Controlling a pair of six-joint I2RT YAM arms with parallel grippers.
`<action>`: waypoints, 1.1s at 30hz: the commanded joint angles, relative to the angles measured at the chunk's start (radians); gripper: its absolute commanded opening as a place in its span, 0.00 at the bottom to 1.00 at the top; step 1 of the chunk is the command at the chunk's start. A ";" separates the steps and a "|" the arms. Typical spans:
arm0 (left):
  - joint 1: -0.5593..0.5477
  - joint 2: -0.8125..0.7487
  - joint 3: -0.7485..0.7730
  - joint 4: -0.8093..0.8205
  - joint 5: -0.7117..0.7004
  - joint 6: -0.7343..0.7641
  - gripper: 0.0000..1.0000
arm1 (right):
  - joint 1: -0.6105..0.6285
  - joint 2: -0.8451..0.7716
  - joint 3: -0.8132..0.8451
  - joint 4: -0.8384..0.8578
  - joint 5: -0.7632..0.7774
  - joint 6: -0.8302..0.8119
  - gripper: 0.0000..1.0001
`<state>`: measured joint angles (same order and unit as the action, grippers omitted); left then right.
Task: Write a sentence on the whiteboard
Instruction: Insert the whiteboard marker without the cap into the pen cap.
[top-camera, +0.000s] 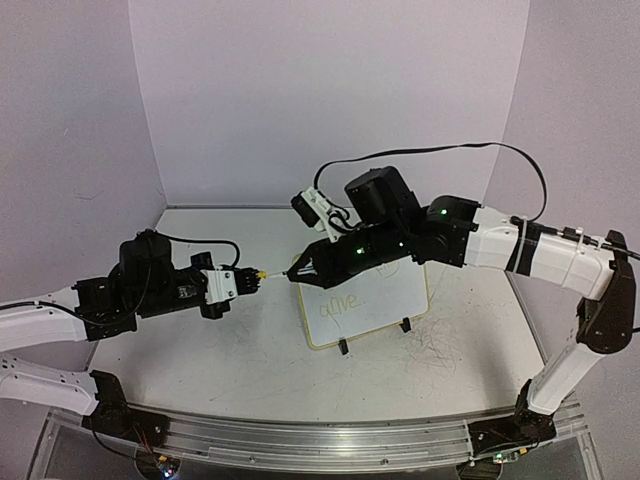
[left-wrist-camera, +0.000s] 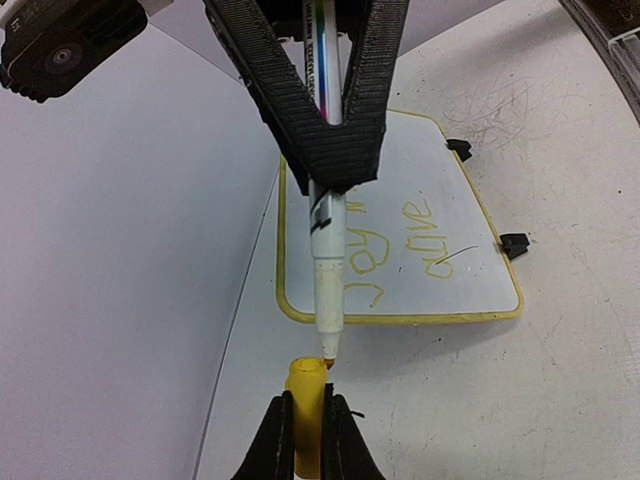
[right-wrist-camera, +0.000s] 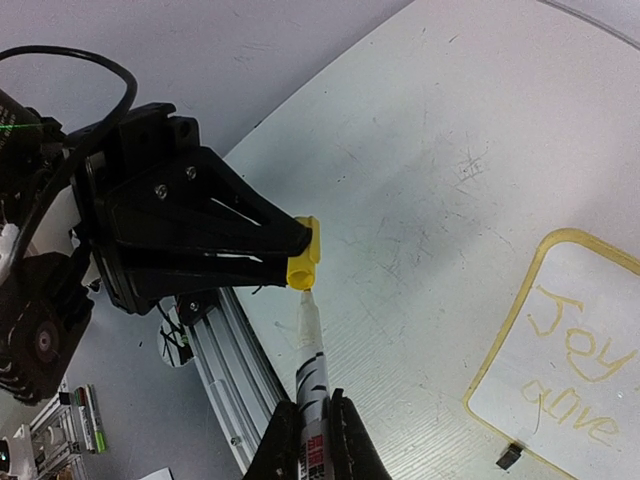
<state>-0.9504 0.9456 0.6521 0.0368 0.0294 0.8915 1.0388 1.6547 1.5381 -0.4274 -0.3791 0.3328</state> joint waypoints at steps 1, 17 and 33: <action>-0.007 0.006 -0.004 0.038 -0.011 0.013 0.00 | 0.007 -0.070 -0.019 0.050 0.024 0.014 0.00; -0.013 0.004 0.000 0.035 -0.015 0.014 0.00 | 0.013 -0.020 0.002 0.078 0.000 0.015 0.00; -0.014 0.001 -0.001 0.032 -0.020 0.017 0.00 | 0.016 -0.043 -0.046 0.079 0.035 0.026 0.00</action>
<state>-0.9573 0.9504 0.6518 0.0368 0.0220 0.8948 1.0500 1.6291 1.5051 -0.3812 -0.3629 0.3469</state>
